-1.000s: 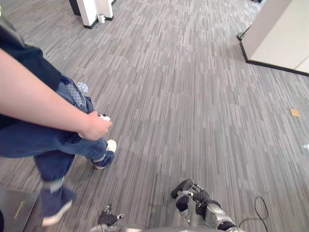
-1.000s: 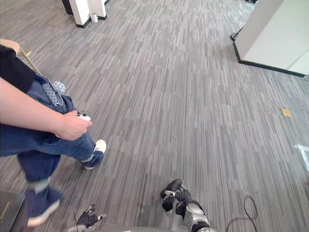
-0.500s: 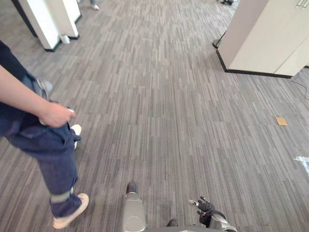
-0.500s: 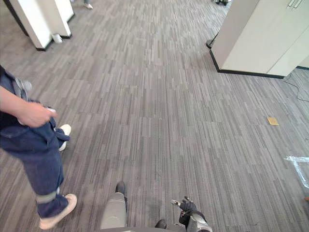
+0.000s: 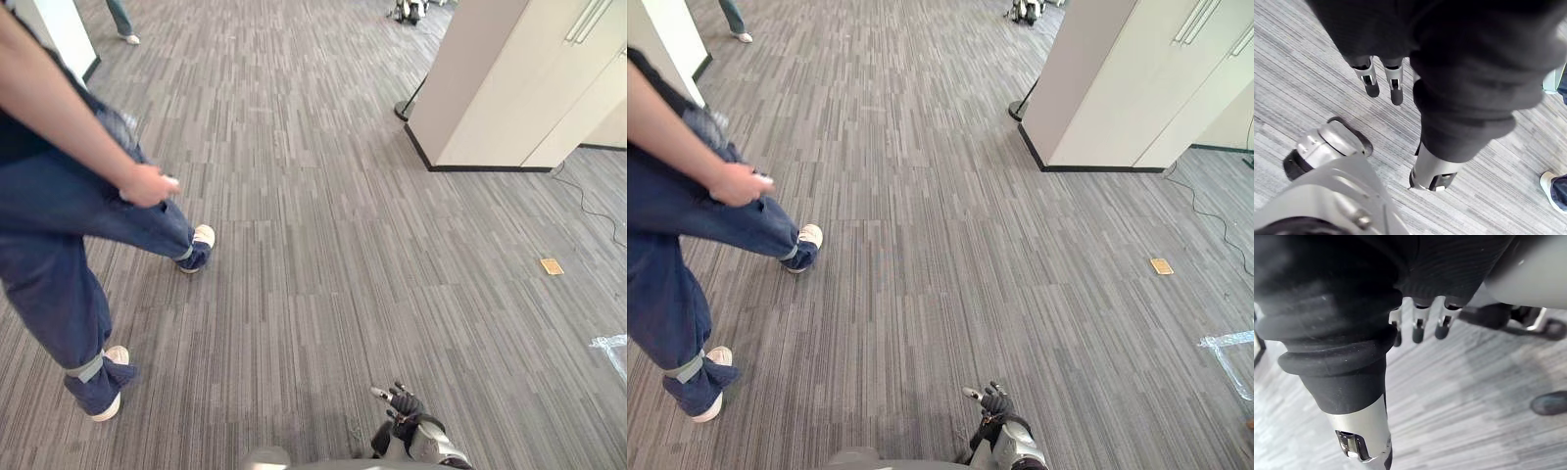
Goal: Organize washtable
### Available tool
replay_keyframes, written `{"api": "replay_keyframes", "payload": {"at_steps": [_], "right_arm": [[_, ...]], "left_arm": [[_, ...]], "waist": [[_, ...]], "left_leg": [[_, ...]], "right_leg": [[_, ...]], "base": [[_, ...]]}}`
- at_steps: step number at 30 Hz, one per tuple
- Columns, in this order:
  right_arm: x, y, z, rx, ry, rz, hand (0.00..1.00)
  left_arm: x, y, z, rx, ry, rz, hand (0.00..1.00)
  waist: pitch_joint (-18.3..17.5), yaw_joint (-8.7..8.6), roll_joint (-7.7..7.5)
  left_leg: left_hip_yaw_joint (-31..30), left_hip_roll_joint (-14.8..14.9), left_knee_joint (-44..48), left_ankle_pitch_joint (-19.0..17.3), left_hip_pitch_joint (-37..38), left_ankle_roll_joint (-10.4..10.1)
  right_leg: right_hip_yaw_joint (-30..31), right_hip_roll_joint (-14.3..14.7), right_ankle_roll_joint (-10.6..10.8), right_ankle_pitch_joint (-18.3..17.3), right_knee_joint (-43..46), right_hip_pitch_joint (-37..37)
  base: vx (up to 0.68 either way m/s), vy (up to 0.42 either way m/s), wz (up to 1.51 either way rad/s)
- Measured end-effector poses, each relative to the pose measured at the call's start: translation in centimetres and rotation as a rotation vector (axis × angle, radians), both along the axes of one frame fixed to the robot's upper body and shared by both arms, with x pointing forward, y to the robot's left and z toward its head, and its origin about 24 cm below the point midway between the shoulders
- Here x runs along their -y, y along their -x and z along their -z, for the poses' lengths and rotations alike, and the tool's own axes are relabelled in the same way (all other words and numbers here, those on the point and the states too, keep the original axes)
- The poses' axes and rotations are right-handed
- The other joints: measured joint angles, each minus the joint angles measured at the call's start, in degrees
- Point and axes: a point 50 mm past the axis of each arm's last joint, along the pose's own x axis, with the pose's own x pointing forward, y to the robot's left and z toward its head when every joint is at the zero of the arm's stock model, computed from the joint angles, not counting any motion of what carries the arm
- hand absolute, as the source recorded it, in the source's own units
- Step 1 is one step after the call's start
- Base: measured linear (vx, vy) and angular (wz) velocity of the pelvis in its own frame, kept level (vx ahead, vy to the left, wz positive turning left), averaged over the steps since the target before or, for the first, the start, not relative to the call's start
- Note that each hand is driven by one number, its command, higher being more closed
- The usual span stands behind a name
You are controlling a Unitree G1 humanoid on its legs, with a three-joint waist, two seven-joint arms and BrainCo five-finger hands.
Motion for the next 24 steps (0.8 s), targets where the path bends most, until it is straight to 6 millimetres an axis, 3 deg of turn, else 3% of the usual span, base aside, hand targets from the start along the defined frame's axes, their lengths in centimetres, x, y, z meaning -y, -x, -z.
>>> {"api": "replay_keyframes", "payload": {"at_steps": [3,4,6,7,8,9,10,11,12,13,14,15,16,17,19,20,21,22,23,24], "right_arm": [[-0.2,-0.7,-0.3,0.025,-0.008,0.006,0.0],[-0.1,-1.0,-0.4,0.034,-0.017,0.039,0.0],[0.1,-0.5,-0.3,0.028,-0.016,0.056,0.0],[0.2,-0.2,-0.2,0.017,-0.02,0.067,0.0],[0.4,-0.2,-0.1,0.011,-0.017,0.066,0.0],[0.5,-0.1,-0.1,0.005,-0.009,0.066,0.0],[1.0,-0.1,-0.1,-0.004,0.021,0.058,0.0],[1.1,-0.2,-0.1,-0.01,0.045,0.036,0.0],[1.1,-0.5,-0.2,-0.007,0.053,0.02,0.0],[1.4,-0.2,0.0,-0.034,0.068,0.006,0.0],[1.5,0.1,0.2,-0.055,0.068,0.002,0.0],[1.2,0.8,0.5,-0.088,0.063,-0.014,0.0],[1.0,0.9,0.6,-0.095,0.063,-0.026,0.0],[0.6,0.8,0.6,-0.091,0.069,-0.062,0.0],[0.2,0.5,0.4,-0.081,0.078,-0.108,0.0],[0.0,0.4,0.4,-0.078,0.085,-0.137,0.0],[-0.5,0.8,0.6,-0.096,0.079,-0.151,0.0],[-1.1,1.1,0.8,-0.111,0.066,-0.16,0.0],[-2.0,0.5,0.6,-0.105,0.052,-0.191,0.0],[-1.9,0.4,0.6,-0.103,0.055,-0.196,0.0]], "left_arm": [[0.0,-2.0,-0.2,0.044,-0.019,0.056,0.0],[-0.1,-2.1,-0.2,0.045,-0.026,0.068,0.0],[0.1,-1.5,-0.2,0.033,-0.027,0.072,0.0],[0.2,-1.2,-0.1,0.025,-0.027,0.079,0.0],[0.3,-0.9,0.0,0.013,-0.022,0.078,0.0],[0.7,-0.6,0.1,-0.002,-0.008,0.075,0.0],[1.5,0.1,0.3,-0.024,0.018,0.066,0.0],[1.8,1.1,0.4,-0.058,0.035,0.063,0.0],[2.1,1.2,0.5,-0.064,0.045,0.073,0.0],[2.3,1.2,0.6,-0.067,0.05,0.073,0.0],[2.1,1.1,0.5,-0.063,0.044,0.069,0.0],[1.4,0.8,0.3,-0.046,0.025,0.07,0.0],[1.0,0.6,0.2,-0.036,0.013,0.066,0.0],[0.5,0.2,0.0,-0.019,-0.002,0.067,0.0],[0.0,-0.1,-0.1,-0.002,-0.013,0.046,0.0],[-0.3,0.2,-0.2,0.002,-0.017,0.006,0.0],[-0.6,0.9,-0.2,-0.005,-0.022,-0.042,0.0],[-1.1,0.8,-0.3,-0.001,-0.032,-0.059,0.0],[-1.2,0.8,-0.4,0.015,-0.037,-0.088,0.0],[-1.0,1.1,-0.3,0.008,-0.025,-0.112,0.0]], "waist": [[0.4,-0.68,-0.45],[0.4,-1.01,-0.54],[-0.7,-1.53,0.34],[-1.2,-1.29,0.26],[-1.7,-1.35,1.01],[-2.2,-1.39,1.87],[-2.6,-1.15,3.76],[-2.7,-0.78,5.15],[-2.3,-0.83,5.47],[-1.9,-0.9,5.55],[-1.4,-0.78,4.87],[-0.7,0.24,2.33],[-0.7,0.71,1.35],[-0.6,1.53,-0.11],[-0.2,1.82,-1.57],[-0.1,2.08,-2.43],[-0.5,3.2,-3.61],[-0.3,3.17,-4.66],[-0.4,3.36,-5.27],[-0.3,3.72,-5.28]], "left_leg": [[-0.6,-0.6,-0.3,-3.4,1.5,-1.0],[-1.7,-0.8,-0.2,-5.6,3.6,-1.2],[-3.6,0.2,0.6,-8.6,6.0,-1.8],[-4.6,0.2,9.0,-10.3,3.5,-2.2],[-4.8,1.8,23.8,-9.2,-2.6,-4.3],[-5.1,2.9,31.5,-7.0,-6.0,-8.1],[-5.8,5.4,43.4,0.8,-10.6,-15.4],[-3.4,8.2,52.6,11.0,-14.6,-15.7],[-1.5,9.9,56.9,10.3,-16.9,-14.9],[1.8,12.4,62.9,5.5,-21.2,-9.8],[2.6,12.5,63.7,2.4,-23.8,-8.8],[3.3,11.6,58.8,-1.4,-28.1,-7.9],[3.4,11.3,54.7,-2.5,-29.9,-7.5],[3.1,10.9,44.3,-3.1,-33.2,-7.0],[0.9,9.7,28.5,-1.8,-36.2,-8.0],[-1.1,8.8,17.6,5.5,-36.6,-9.4],[-0.2,7.3,14.2,15.2,-34.9,-10.1],[0.6,6.8,15.9,13.5,-35.2,-8.9],[1.1,7.7,20.4,10.3,-34.8,-6.8],[1.9,6.3,23.1,7.3,-32.7,-5.9]], "right_leg": [[-3.3,3.0,4.4,7.5,-22.3,-1.1],[-3.5,2.9,4.0,7.5,-22.7,-1.5],[-3.3,3.9,1.1,5.6,-19.4,-0.8],[-0.4,5.1,-5.4,8.5,-17.8,-1.1],[0.1,6.0,-6.4,10.0,-16.7,-0.4],[0.1,7.0,-6.2,10.2,-16.3,0.1],[1.2,9.4,-5.9,8.2,-15.5,1.6],[3.6,11.8,-5.7,6.5,-16.7,3.5],[4.6,13.0,-5.2,6.0,-17.8,4.7],[6.2,14.1,-4.5,5.2,-19.9,7.9],[7.0,14.0,-3.5,4.6,-21.6,11.1],[7.7,12.8,-1.7,3.5,-24.0,15.7],[8.0,12.1,-1.0,3.1,-24.6,17.0],[8.1,10.7,1.0,2.0,-25.2,19.1],[8.0,8.4,3.7,0.3,-25.2,21.3],[7.9,6.4,5.8,-0.9,-25.0,22.8],[8.1,4.4,6.7,-1.2,-24.7,24.2],[7.9,3.5,6.2,-0.3,-24.2,24.5],[7.8,2.9,3.3,3.3,-20.5,24.1],[8.8,0.1,3.6,6.9,-15.8,23.6]], "base": [[0.41,-0.031,0.43],[0.57,-0.109,0.7],[0.51,-0.102,0.55],[0.63,-0.137,0.34],[0.75,-0.186,0.16],[0.62,-0.158,-0.33],[0.76,-0.076,-0.82],[0.65,-0.007,-0.96],[0.75,0.019,-0.89],[0.59,0.04,-0.5],[0.68,0.088,-0.42],[0.56,0.112,-0.22],[0.54,0.167,-0.18],[0.42,0.177,-0.1],[0.55,0.328,0.0],[0.72,0.506,-0.11],[0.65,0.43,-0.13],[0.68,0.415,-0.29],[0.62,0.43,-0.34],[0.57,0.46,-0.36]]}}
